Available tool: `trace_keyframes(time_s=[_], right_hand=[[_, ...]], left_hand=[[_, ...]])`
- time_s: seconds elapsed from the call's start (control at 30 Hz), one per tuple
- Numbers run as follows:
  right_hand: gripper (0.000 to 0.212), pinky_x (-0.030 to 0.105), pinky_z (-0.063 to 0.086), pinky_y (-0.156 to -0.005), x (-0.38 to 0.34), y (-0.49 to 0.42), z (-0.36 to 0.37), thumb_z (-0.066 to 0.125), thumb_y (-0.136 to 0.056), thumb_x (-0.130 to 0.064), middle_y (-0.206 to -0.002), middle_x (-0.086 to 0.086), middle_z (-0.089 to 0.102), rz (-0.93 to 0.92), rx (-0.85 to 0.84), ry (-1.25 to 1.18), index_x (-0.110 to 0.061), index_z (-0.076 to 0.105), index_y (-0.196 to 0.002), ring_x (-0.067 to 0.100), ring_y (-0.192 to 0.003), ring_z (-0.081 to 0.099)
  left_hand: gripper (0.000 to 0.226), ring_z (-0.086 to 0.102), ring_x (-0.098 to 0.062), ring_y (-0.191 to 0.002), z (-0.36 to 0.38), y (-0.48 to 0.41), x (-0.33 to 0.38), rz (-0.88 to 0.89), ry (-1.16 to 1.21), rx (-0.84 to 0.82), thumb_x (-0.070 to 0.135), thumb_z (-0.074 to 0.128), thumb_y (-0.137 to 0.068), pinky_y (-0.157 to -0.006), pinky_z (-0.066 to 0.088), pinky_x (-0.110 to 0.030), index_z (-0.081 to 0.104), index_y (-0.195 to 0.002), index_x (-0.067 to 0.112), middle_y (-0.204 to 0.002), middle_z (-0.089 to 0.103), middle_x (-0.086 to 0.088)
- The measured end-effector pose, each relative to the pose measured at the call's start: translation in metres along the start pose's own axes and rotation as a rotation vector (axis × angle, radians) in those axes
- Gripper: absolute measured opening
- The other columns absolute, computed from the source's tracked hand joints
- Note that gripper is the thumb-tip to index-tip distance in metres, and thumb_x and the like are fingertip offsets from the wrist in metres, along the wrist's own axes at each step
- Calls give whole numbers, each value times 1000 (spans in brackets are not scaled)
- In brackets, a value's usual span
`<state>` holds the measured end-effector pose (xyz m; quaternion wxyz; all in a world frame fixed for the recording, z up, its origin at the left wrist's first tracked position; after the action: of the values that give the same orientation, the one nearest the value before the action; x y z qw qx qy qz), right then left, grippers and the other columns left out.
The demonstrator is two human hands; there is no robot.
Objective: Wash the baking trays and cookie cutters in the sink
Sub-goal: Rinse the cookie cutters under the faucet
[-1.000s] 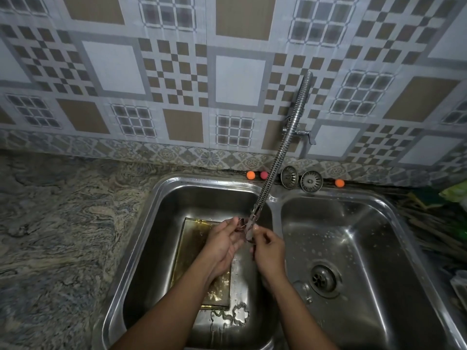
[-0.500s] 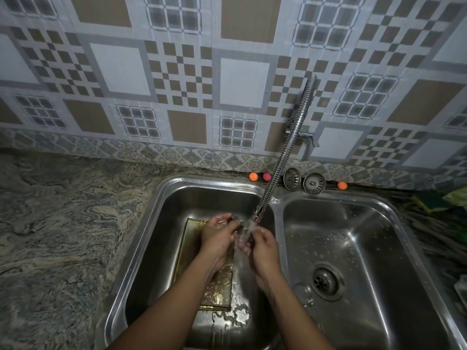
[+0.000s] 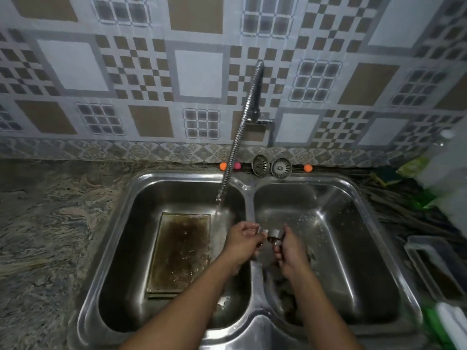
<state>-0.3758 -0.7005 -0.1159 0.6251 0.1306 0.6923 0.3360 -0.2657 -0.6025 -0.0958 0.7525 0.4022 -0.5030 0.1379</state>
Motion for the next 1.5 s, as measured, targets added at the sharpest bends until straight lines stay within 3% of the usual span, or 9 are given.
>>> trace_keyframes(time_s=[0.13, 0.23, 0.47, 0.67, 0.8, 0.93, 1.13, 1.33, 1.5], right_hand=[[50, 35, 47, -58, -31, -20, -76, 41, -100, -42, -74, 16, 68, -200, 152, 407, -6, 68, -76, 31, -63, 65], [53, 33, 41, -74, -46, -33, -118, 37, -102, -39, -101, 22, 68, -293, 210, 676, 2, 70, -98, 35, -96, 64], [38, 36, 46, -83, -28, -62, -155, 41, -102, -28, -103, 20, 68, -316, 3, 771, -6, 71, -95, 33, -98, 63], [38, 24, 41, -49, 17, -89, -171, 68, -88, -18, -48, -1, 56, -168, -227, 922, -16, 59, -50, 7, -44, 51], [29, 39, 51, -54, 56, -121, -182, 80, -69, -19, -50, 5, 60, -143, -255, 974, -7, 61, -50, 15, -50, 58], [21, 15, 39, -53, 61, -120, -170, 70, -80, -12, -54, -6, 57, -146, -269, 1037, -11, 66, -60, 7, -54, 54], [25, 18, 31, -47, 72, -131, -171, 59, -82, -5, -63, -2, 56, -86, -203, 1108, -18, 56, -61, 13, -67, 55], [38, 22, 27, -63, 64, -132, -166, 53, -85, -4, -69, 3, 54, -126, -181, 1177, -22, 41, -54, 11, -76, 48], [22, 29, 33, -62, 19, -118, -134, 52, -93, -11, -89, 17, 69, -230, -129, 1082, -4, 68, -80, 26, -83, 63]], left_hand=[[14, 58, -15, -48, 57, 1, -28, -114, -151, -83, 3, 73, -85, -41, 43, -23, 62, -94, 6, -72, 67, -10], [10, 51, -9, -35, 97, 4, -43, -151, -258, -133, 12, 73, -86, -34, 36, -17, 67, -91, 5, -60, 63, -8], [4, 55, -15, -51, 147, -12, -84, -172, -348, -116, 7, 78, -76, -51, 43, -21, 76, -76, 10, -63, 66, -9], [26, 62, -8, -74, 151, -33, -138, -190, -530, -41, 8, 84, -68, -74, 53, -24, 70, -60, 28, -81, 76, -4], [8, 67, -7, -75, 151, -42, -170, -234, -676, -91, 7, 74, -70, -69, 53, -22, 73, -70, 14, -74, 73, 4], [14, 52, 4, -52, 153, -45, -176, -255, -741, -171, 18, 66, -65, -56, 44, -20, 74, -72, 10, -64, 67, 1], [15, 52, 5, -46, 157, -46, -187, -326, -794, -227, 7, 62, -79, -50, 42, -12, 74, -73, 13, -63, 66, 2], [18, 58, -12, -58, 157, -43, -185, -317, -724, -192, 11, 58, -75, -56, 48, -25, 73, -84, 5, -68, 66, -3], [12, 64, -3, -67, 143, -42, -127, -167, -614, -125, 27, 69, -83, -57, 45, -16, 74, -79, 17, -76, 71, -1]])
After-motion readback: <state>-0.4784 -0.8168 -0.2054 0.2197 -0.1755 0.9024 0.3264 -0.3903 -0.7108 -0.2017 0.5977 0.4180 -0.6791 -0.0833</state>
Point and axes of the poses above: each hand's wrist, its own y-axis away from the middle knuckle, its own z-axis out of the palm, x = y × z, the point moved 8 cm from there along -y, towards the middle knuckle
